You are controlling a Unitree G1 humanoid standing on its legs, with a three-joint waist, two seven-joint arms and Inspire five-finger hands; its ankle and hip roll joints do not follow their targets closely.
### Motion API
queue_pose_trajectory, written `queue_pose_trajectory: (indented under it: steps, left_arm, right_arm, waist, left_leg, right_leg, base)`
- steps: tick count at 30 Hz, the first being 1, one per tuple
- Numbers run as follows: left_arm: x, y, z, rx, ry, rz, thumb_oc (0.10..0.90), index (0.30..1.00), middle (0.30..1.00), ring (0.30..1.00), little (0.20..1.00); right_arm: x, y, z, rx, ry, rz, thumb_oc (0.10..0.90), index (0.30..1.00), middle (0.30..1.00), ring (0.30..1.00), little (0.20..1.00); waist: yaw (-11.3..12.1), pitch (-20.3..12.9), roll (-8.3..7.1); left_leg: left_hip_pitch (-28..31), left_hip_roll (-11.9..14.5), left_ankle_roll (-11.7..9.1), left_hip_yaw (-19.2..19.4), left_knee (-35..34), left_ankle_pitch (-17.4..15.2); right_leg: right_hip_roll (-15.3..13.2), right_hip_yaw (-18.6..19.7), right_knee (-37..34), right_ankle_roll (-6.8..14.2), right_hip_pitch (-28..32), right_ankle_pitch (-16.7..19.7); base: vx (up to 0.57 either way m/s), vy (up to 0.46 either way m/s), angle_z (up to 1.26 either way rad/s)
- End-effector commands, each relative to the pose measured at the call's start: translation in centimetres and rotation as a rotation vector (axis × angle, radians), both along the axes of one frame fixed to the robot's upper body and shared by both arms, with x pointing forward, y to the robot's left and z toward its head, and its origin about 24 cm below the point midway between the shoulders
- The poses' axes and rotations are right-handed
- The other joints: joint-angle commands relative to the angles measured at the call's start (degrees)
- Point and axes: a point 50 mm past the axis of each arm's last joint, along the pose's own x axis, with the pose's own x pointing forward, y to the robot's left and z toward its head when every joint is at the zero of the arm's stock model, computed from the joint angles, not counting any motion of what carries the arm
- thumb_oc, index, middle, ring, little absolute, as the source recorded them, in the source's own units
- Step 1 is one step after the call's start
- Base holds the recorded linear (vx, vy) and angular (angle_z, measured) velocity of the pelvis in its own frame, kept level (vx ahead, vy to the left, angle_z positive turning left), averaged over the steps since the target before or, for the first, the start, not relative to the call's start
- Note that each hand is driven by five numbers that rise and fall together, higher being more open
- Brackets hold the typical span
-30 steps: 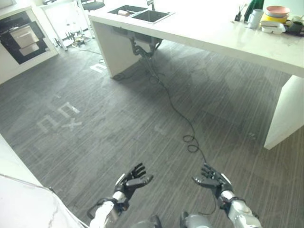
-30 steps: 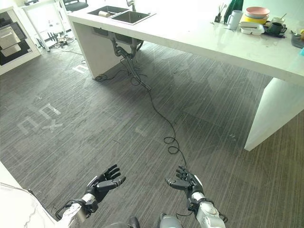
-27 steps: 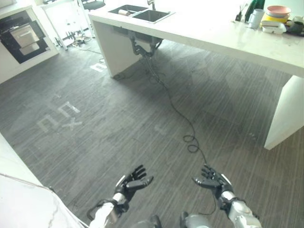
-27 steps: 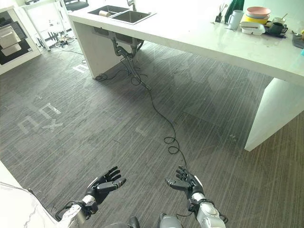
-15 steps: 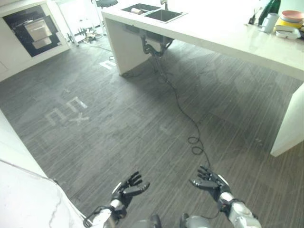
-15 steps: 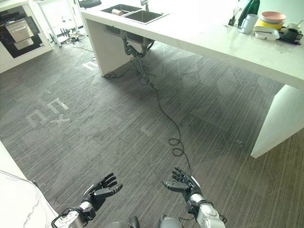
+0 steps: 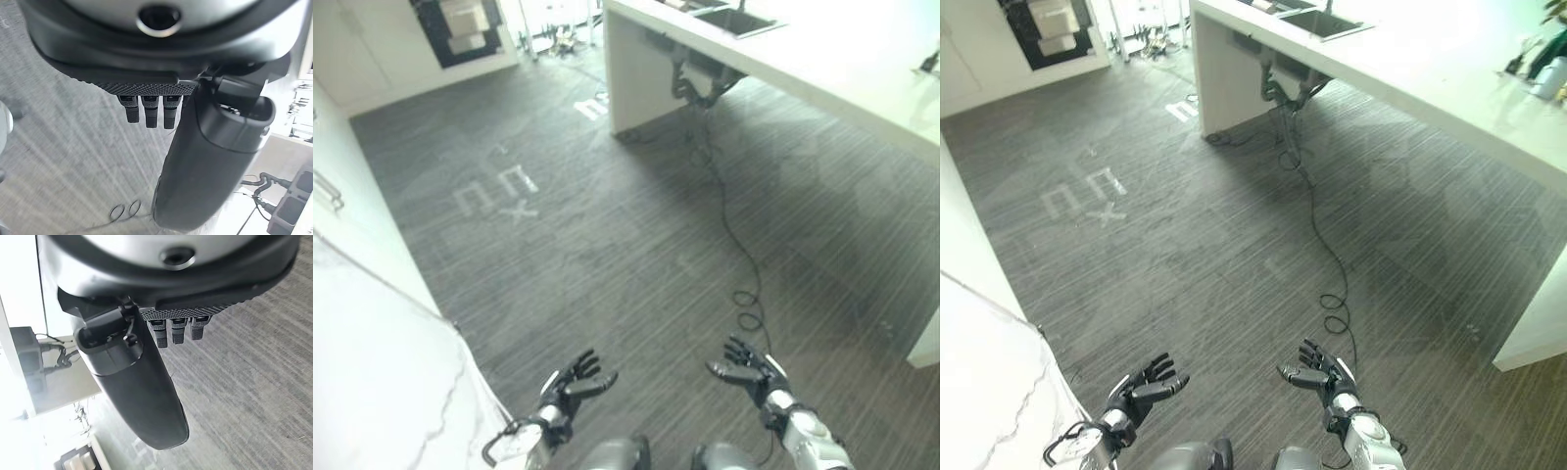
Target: Place the dishes in the dishwasher.
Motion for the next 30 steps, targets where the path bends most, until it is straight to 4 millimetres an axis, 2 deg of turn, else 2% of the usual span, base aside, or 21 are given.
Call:
queue_pose_trajectory:
  steps: [1, 3, 7, 9, 10, 11, 12, 13, 14, 15, 16, 18, 19, 20, 22, 24, 25, 26, 28, 29, 30]
  left_arm:
    - [2.0, -0.8, 2.3, 0.011, -0.156, -0.07, 0.8, 0.9, 0.9, 0.9, 0.9]
    - [2.5, -1.1, 2.6, 0.015, -0.17, -0.116, 0.8, 0.9, 0.9, 0.9, 0.9]
    - [2.9, -1.4, 2.9, 0.014, -0.184, -0.134, 0.8, 0.9, 0.9, 0.9, 0.9]
    - [2.9, -1.6, 3.0, 0.019, -0.186, -0.135, 0.8, 0.9, 0.9, 0.9, 0.9]
    - [2.6, -2.3, 2.5, 0.01, -0.169, -0.142, 0.8, 0.9, 0.9, 0.9, 0.9]
    - [2.6, -2.5, 2.5, 0.012, -0.166, -0.144, 0.8, 0.9, 0.9, 0.9, 0.9]
    - [2.6, -2.5, 2.5, 0.012, -0.165, -0.141, 0.8, 0.9, 0.9, 0.9, 0.9]
    - [2.7, -2.4, 2.5, 0.001, -0.17, -0.129, 0.8, 0.9, 0.9, 0.9, 0.9]
    - [2.6, -2.1, 2.6, -0.009, -0.18, -0.12, 0.8, 0.9, 0.9, 0.9, 0.9]
    - [2.5, -2.0, 2.6, -0.01, -0.182, -0.122, 0.8, 0.9, 0.9, 0.9, 0.9]
    - [2.4, -1.9, 2.5, -0.004, -0.179, -0.127, 0.8, 0.9, 0.9, 0.9, 0.9]
    - [2.2, -1.8, 2.6, 0.01, -0.168, -0.158, 0.8, 0.9, 0.9, 0.9, 0.9]
    - [2.2, -1.7, 2.6, 0.024, -0.16, -0.17, 0.8, 0.9, 0.9, 0.9, 0.9]
    - [2.2, -1.6, 2.5, 0.029, -0.156, -0.165, 0.8, 0.9, 0.9, 0.9, 0.9]
    - [1.6, -1.5, 2.1, 0.037, -0.138, -0.138, 0.8, 0.9, 0.9, 0.9, 0.9]
    - [0.8, -1.3, 1.7, 0.038, -0.124, -0.118, 0.8, 0.9, 0.9, 0.9, 0.9]
    - [0.1, -1.1, 1.4, 0.04, -0.117, -0.105, 0.8, 0.9, 0.9, 0.9, 0.9]
    - [-0.2, -1.2, 1.2, 0.047, -0.104, -0.108, 0.8, 0.9, 0.9, 0.9, 0.9]
    - [-0.4, -1.0, 0.8, 0.066, -0.087, -0.098, 0.8, 0.9, 0.9, 0.9, 0.9]
    - [-0.4, -0.8, 0.6, 0.07, -0.075, -0.09, 0.8, 0.9, 0.9, 0.9, 0.9]
    - [-0.3, -0.7, 0.6, 0.075, -0.072, -0.088, 0.8, 0.9, 0.9, 0.9, 0.9]
  right_arm:
    - [1.1, -0.9, 1.9, 0.036, -0.144, -0.023, 0.8, 0.9, 0.9, 0.9, 0.9]
    - [0.4, -1.6, 1.9, 0.033, -0.135, -0.042, 0.8, 0.9, 0.9, 0.9, 0.9]
    - [-0.2, -2.2, 1.7, 0.032, -0.127, -0.059, 0.8, 0.9, 0.9, 0.9, 0.9]
    - [-0.3, -2.6, 1.7, 0.03, -0.125, -0.067, 0.8, 0.9, 0.9, 0.9, 0.9]
    - [-0.1, -2.9, 1.9, 0.016, -0.136, -0.074, 0.8, 0.9, 0.9, 0.9, 0.9]
    - [0.3, -2.8, 2.2, -0.002, -0.151, -0.063, 0.8, 0.9, 0.9, 0.9, 0.9]
    - [0.4, -2.8, 2.3, -0.002, -0.156, -0.06, 0.8, 0.9, 0.9, 0.9, 0.9]
    - [0.5, -2.8, 2.5, -0.014, -0.167, -0.059, 0.8, 0.9, 0.9, 0.9, 0.9]
    - [0.7, -3.1, 2.8, -0.046, -0.181, -0.051, 0.8, 0.9, 0.9, 0.9, 0.9]
    - [0.6, -3.4, 2.9, -0.069, -0.182, -0.047, 0.8, 0.9, 0.9, 0.9, 0.9]
    - [0.5, -3.7, 2.9, -0.081, -0.177, -0.05, 0.8, 0.9, 0.9, 0.9, 0.9]
    - [0.3, -4.5, 2.9, -0.086, -0.178, -0.076, 0.8, 0.9, 0.9, 0.9, 0.9]
    - [0.2, -4.8, 2.8, -0.081, -0.184, -0.096, 0.8, 0.9, 0.9, 0.9, 0.9]
    - [0.2, -4.9, 2.8, -0.078, -0.183, -0.101, 0.8, 0.9, 0.9, 0.9, 0.9]
    - [0.3, -4.6, 2.5, -0.074, -0.164, -0.108, 0.8, 0.9, 0.9, 0.9, 0.9]
    - [-0.1, -4.6, 2.0, -0.092, -0.139, -0.106, 0.8, 0.9, 0.9, 0.9, 0.9]
    - [-0.6, -4.9, 1.5, -0.132, -0.099, -0.107, 0.8, 0.9, 0.9, 0.9, 0.9]
    - [-0.8, -5.2, 1.3, -0.128, -0.075, -0.14, 0.8, 0.9, 0.9, 0.9, 0.9]
    - [-1.3, -5.5, 0.4, -0.11, -0.033, -0.174, 0.8, 0.9, 0.9, 0.9, 0.9]
    - [-1.9, -5.4, -0.2, -0.108, -0.006, -0.17, 0.8, 0.9, 0.9, 0.9, 0.9]
    - [-2.1, -5.2, -0.4, -0.109, -0.002, -0.157, 0.8, 0.9, 0.9, 0.9, 0.9]
  waist:
    - [-1.9, -1.94, 0.93]
    - [-4.98, -1.88, -0.66]
    - [-6.36, -1.3, -2.97]
    - [-6.48, -1.7, -3.05]
    - [-7.17, -3.44, -1.4]
    - [-7.69, -4.42, -0.62]
    - [-7.76, -4.72, -0.34]
    - [-7.87, -5.32, -0.17]
    - [-7.53, -5.58, -0.66]
    - [-6.85, -5.35, -1.53]
    - [-6.27, -5.34, -2.32]
    - [-5.02, -4.21, -3.9]
    - [-3.56, -2.65, -3.49]
    - [-3.02, -2.19, -3.38]
    - [-1.3, -1.48, -2.36]
    - [1.03, -0.82, -0.77]
    - [2.26, -1.91, -0.54]
    - [2.93, -2.88, -0.34]
    - [2.78, -3.84, -0.48]
    - [1.48, -4.06, 0.93]
    - [0.97, -4.06, 1.9]
  left_leg:
    - [7.29, 0.54, -5.53, -4.81, -11.33, -0.01]
    - [9.7, -1.24, -5.91, -7.73, -11.33, -1.32]
    - [14.85, -3.1, -6.29, -8.44, -11.33, -4.66]
    - [16.88, -3.34, -6.54, -8.66, -11.33, -5.28]
    - [21.88, -0.94, -9.14, -9.07, -11.33, -2.68]
    - [23.67, 0.9, -11.77, -9.15, -11.33, 4.12]
    - [24.5, 1.63, -12.85, -9.09, -11.33, 7.05]
    - [25.96, 3.13, -15.28, -8.34, -9.89, 14.92]
    - [22.64, 3.73, -16.94, -7.5, -1.27, 19.36]
    - [17.2, 2.7, -17.48, -7.48, 11.13, 20.77]
    - [13.03, 2.09, -17.33, -7.28, 15.98, 21.61]
    - [1.21, 4.95, -15.84, -4.15, 29.3, 20.02]
    - [-5.41, 6.74, -13.63, -1.5, 23.01, 17.28]
    - [-5.61, 6.46, -12.87, -0.42, 17.63, 16.39]
    - [-4.82, 4.66, -12.13, 1.6, -7.84, 16.69]
    - [-11.6, 4.04, -13.4, -1.02, -11.33, 18.41]
    - [-13.02, 4.37, -12.76, 0.45, -11.33, 15.6]
    - [-12.78, 3.98, -12.63, -0.31, -11.33, 15.71]
    - [-9.04, 2.85, -10.72, -1.1, -11.33, 12.63]
    - [-5.26, 2.77, -8.81, -2.23, -11.33, 10.27]
    - [-4.12, 2.89, -7.99, -3.26, -11.33, 9.5]
  right_leg:
    - [8.7, 0.27, -17.8, 1.38, 2.84, 5.41]
    - [10.04, 2.54, -32.24, 1.65, 1.81, 6.83]
    - [6.17, 2.09, -32.81, 3.84, -5.07, 7.67]
    - [6.47, 1.6, -32.81, 3.0, -3.43, 7.27]
    - [8.68, 2.12, -32.81, -0.03, -0.12, 4.56]
    - [9.64, 2.84, -32.81, -1.83, 1.66, 2.44]
    - [9.97, 2.89, -32.81, -2.41, 2.38, 1.73]
    - [10.16, 2.86, -32.81, -3.45, 3.6, 0.28]
    - [9.84, 3.11, -32.81, -4.61, 5.34, -1.39]
    - [9.39, 3.67, -32.81, -5.53, 7.21, -2.58]
    - [8.88, 4.26, -32.81, -6.04, 8.24, -3.38]
    - [8.48, 4.75, -32.81, -7.46, 12.19, -5.68]
    - [9.89, 6.22, -32.81, -7.52, 15.1, -7.55]
    - [10.3, 7.06, -32.81, -7.25, 15.86, -8.12]
    - [12.28, 9.44, -32.81, -5.84, 17.62, -9.83]
    - [15.27, 11.89, -32.81, -5.24, 21.04, -11.52]
    - [15.09, 11.86, -32.81, -4.31, 24.38, -13.86]
    - [14.98, 12.39, -32.81, -3.82, 25.81, -13.93]
    - [13.78, 11.54, -32.81, -1.09, 29.91, -7.35]
    - [12.84, 10.58, -20.43, 2.2, 24.05, 1.82]
    - [13.69, 10.74, -14.65, 2.42, 20.95, 3.3]
  base:
    - [0.31, -0.128, 0.31]
    - [0.49, -0.225, 0.48]
    - [0.46, -0.24, 0.75]
    - [0.56, -0.318, -0.38]
    - [0.77, -0.434, -0.07]
    - [0.74, -0.417, -0.07]
    - [0.47, -0.273, 0.07]
    - [0.44, -0.243, -0.12]
    - [0.46, -0.258, -0.09]
    - [0.45, -0.247, -0.22]
    - [0.36, -0.242, -0.27]
    - [0.45, -0.23, -0.31]
    - [0.56, -0.101, -0.52]
    - [0.65, 0.058, -0.65]
    - [0.71, 0.202, -0.77]
    - [0.75, 0.175, -0.92]
    - [0.6, 0.16, -1.56]
    - [0.71, 0.232, -1.85]
    - [0.51, 0.179, -1.16]
    - [0.42, 0.155, -0.39]
    - [0.57, 0.184, -0.08]
